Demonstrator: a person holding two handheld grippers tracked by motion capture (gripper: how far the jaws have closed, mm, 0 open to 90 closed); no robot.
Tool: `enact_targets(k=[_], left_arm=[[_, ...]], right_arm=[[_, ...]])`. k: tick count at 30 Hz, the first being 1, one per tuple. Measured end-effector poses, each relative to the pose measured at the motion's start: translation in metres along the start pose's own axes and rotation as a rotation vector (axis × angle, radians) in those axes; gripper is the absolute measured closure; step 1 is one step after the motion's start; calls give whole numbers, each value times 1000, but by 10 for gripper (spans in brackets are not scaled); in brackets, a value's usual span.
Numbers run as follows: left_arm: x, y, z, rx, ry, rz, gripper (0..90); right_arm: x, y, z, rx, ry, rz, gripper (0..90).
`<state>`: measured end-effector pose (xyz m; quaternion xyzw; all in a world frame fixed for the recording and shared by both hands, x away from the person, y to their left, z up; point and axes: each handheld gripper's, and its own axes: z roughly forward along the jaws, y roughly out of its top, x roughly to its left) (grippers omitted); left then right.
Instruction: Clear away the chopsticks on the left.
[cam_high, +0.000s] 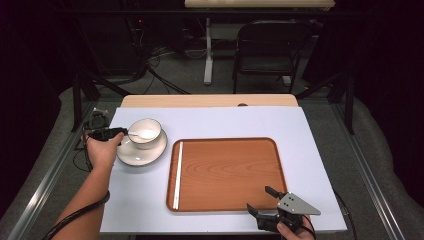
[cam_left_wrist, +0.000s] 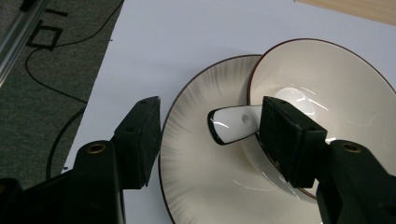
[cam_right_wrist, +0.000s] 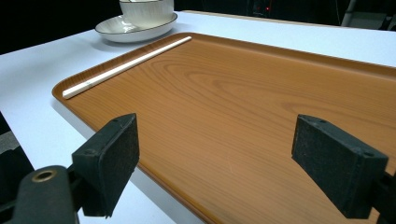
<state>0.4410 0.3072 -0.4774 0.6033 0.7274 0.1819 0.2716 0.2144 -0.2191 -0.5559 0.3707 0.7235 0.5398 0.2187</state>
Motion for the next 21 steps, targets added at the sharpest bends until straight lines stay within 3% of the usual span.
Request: enact_targets(k=[10, 21], left_arm=[[0, 1, 10, -31, -47, -55, 403], [-10, -3, 27, -51, -82, -79, 432]], right_arm=[[0, 0, 0, 1, 2, -2, 144], [-1, -1, 0, 5, -1, 7, 144]])
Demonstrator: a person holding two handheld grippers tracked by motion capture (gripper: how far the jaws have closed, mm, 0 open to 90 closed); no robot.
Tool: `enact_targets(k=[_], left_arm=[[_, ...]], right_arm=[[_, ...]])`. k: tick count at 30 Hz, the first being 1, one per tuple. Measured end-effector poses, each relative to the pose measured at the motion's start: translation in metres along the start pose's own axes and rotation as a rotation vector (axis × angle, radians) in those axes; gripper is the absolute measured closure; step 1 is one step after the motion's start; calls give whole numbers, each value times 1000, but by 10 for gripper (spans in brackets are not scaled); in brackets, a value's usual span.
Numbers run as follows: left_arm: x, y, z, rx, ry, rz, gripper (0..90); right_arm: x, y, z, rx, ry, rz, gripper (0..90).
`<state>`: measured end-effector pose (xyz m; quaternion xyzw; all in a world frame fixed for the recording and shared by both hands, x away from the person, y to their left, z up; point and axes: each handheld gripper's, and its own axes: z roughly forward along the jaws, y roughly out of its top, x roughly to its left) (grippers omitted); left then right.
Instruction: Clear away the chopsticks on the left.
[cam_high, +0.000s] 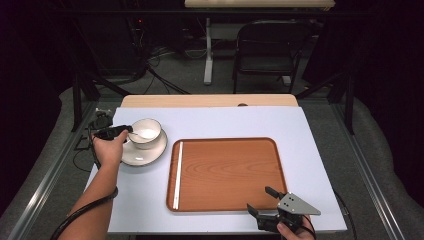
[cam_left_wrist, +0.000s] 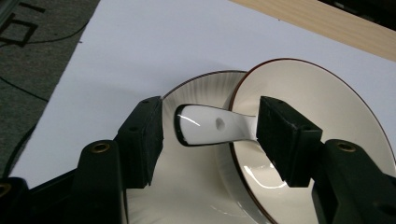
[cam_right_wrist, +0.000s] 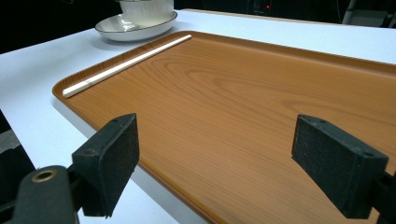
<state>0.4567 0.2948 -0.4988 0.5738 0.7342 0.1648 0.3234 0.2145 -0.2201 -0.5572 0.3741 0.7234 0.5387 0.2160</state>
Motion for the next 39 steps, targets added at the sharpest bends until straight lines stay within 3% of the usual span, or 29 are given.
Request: enact_targets(k=[18, 22, 39], left_arm=[[-5, -6, 11, 10, 4, 5, 447], [-7, -7, 11, -1, -15, -9, 430], [-8, -15, 14, 6, -7, 37, 450]], right_arm=[[0, 0, 0, 1, 3, 4, 144], [0, 0, 0, 0, 3, 3, 144], [0, 0, 0, 1, 4, -1, 144]])
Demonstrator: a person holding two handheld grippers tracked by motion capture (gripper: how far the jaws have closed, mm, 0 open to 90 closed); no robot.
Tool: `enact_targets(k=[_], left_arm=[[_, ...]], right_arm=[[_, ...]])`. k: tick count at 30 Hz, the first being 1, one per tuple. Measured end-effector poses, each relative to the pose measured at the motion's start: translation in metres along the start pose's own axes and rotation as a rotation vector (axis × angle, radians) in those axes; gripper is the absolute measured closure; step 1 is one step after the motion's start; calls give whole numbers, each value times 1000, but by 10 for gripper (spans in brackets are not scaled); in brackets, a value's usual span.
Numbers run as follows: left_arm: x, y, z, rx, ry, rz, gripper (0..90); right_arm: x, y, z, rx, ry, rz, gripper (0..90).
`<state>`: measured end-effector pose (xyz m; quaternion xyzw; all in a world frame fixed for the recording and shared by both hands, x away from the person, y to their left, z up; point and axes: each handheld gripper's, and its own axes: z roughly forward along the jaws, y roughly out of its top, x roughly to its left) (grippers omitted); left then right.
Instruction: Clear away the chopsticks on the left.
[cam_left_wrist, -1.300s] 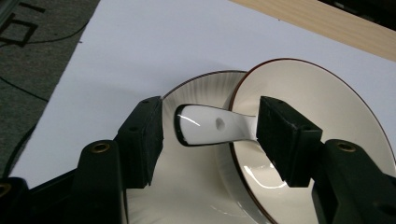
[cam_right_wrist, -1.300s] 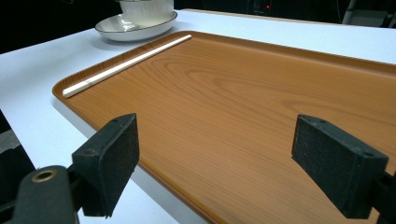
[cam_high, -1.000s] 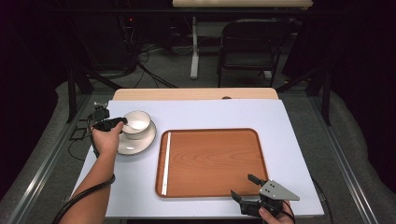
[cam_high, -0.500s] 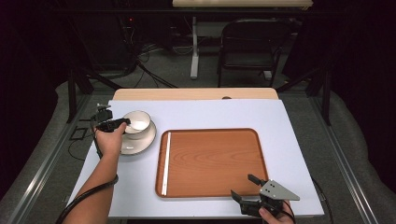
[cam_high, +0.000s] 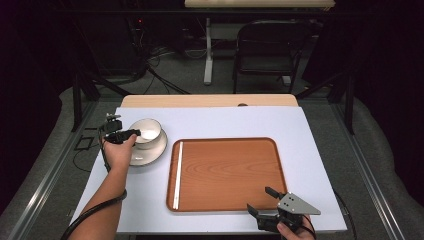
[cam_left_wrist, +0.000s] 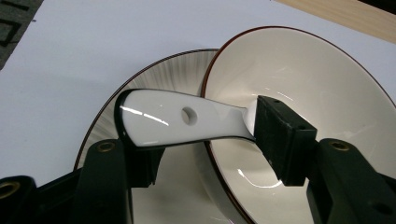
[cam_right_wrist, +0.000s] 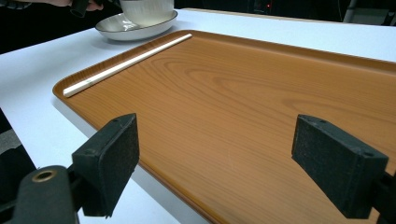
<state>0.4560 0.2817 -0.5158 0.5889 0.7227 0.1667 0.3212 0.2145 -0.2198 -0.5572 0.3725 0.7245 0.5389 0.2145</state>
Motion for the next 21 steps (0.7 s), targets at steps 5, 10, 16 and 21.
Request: enact_targets(k=[5, 10, 16, 21], left_arm=[[0, 2, 0, -6, 4, 7, 473], [0, 4, -2, -22, 12, 21, 543], [-1, 5, -4, -28, 20, 34, 596], [2, 9, -9, -42, 24, 41, 636]], right_arm=[[0, 0, 0, 0, 0, 1, 144], [0, 0, 0, 1, 2, 1, 144], [0, 0, 0, 3, 5, 0, 144], [0, 0, 0, 3, 6, 3, 144]])
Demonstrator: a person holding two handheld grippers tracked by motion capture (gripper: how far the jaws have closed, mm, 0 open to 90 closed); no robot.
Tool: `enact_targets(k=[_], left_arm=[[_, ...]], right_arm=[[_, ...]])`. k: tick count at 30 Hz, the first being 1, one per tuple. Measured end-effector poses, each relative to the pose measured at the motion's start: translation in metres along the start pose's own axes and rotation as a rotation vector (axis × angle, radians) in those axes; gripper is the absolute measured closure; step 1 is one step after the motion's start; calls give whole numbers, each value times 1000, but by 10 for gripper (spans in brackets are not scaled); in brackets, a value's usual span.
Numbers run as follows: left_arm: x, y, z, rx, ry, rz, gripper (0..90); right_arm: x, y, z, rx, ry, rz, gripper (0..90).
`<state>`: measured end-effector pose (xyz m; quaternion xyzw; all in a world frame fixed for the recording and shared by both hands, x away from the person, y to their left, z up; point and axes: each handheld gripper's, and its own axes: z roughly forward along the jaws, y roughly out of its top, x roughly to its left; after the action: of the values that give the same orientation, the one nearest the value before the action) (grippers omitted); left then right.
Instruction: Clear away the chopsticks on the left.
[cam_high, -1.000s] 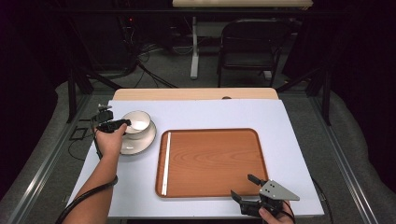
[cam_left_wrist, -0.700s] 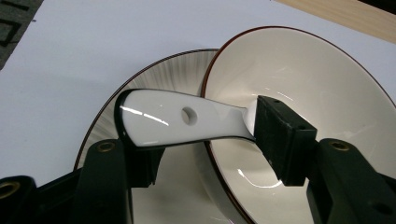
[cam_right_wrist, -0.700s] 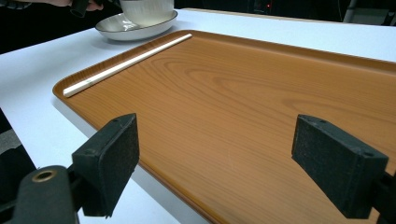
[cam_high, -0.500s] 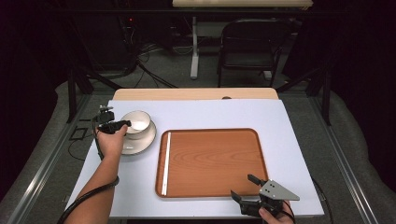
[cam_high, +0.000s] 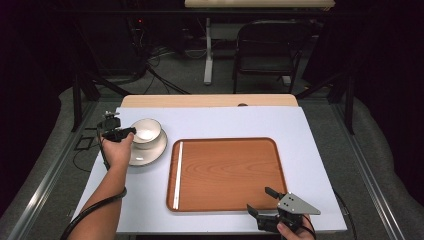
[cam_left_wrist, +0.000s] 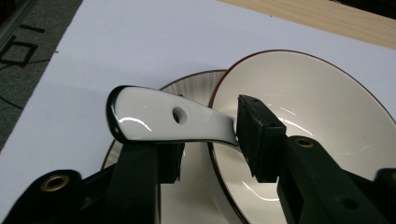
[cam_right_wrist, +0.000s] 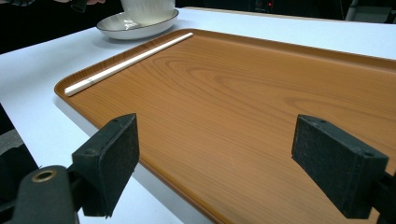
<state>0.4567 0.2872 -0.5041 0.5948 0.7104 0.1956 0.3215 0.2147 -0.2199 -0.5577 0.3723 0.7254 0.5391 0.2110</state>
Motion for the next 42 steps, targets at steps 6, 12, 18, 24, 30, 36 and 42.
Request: enact_targets(k=[6, 12, 18, 24, 30, 36, 42], left_arm=[[1, 5, -5, -21, 2, 10, 697], [0, 11, -12, -23, 1, 34, 755], [-7, 17, -19, -20, -6, 60, 808], [-15, 22, -22, -17, -22, 84, 844], [-21, 23, -25, -8, -50, 96, 847], [-28, 25, -31, -7, -60, 112, 847], [-34, 29, -39, 5, -70, 143, 847]], right_arm=[[0, 0, 0, 3, 0, 4, 144], [0, 0, 0, 4, 0, 8, 144], [0, 0, 1, 5, 0, 10, 144], [-1, 0, 0, 3, -4, 10, 144], [-1, 0, 0, 3, -4, 9, 144], [0, 0, 0, 2, -4, 7, 144], [0, 0, 0, 3, -2, 4, 144]])
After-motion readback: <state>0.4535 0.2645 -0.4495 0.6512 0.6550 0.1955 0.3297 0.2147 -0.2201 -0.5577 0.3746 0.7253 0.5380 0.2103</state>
